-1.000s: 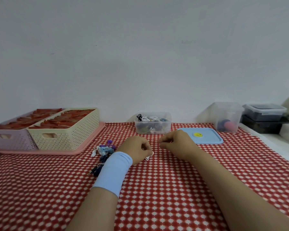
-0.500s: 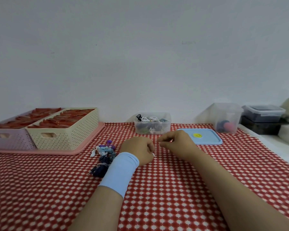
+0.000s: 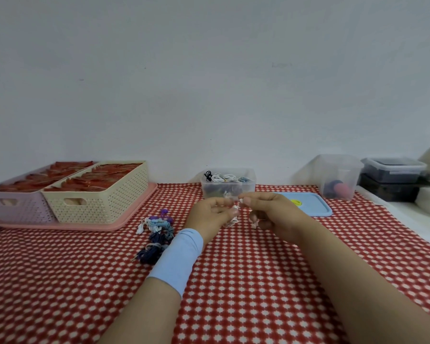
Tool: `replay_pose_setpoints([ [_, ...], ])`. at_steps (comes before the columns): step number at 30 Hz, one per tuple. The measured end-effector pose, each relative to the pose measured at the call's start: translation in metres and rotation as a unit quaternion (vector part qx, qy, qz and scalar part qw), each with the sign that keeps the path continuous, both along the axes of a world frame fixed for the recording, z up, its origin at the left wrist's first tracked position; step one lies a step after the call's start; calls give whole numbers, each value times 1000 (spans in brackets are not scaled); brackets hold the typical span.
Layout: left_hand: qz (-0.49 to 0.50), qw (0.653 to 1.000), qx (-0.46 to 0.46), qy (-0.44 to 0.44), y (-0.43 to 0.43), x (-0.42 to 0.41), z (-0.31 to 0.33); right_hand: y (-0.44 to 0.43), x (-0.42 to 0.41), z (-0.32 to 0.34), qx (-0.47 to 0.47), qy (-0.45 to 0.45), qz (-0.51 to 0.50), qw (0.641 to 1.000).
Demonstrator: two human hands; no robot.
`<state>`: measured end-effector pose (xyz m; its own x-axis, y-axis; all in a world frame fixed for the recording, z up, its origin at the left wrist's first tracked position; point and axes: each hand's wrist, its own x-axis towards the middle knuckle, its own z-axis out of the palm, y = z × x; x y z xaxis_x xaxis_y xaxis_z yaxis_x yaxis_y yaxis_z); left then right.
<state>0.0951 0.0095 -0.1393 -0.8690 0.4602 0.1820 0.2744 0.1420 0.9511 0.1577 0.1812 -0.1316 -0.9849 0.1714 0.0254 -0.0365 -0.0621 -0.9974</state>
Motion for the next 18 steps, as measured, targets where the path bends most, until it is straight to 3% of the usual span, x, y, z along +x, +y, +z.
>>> replay_pose_setpoints([
  [18,-10,1000,14,-16,2,-4,-5,6,-3,-3,-15,-32,41,999],
])
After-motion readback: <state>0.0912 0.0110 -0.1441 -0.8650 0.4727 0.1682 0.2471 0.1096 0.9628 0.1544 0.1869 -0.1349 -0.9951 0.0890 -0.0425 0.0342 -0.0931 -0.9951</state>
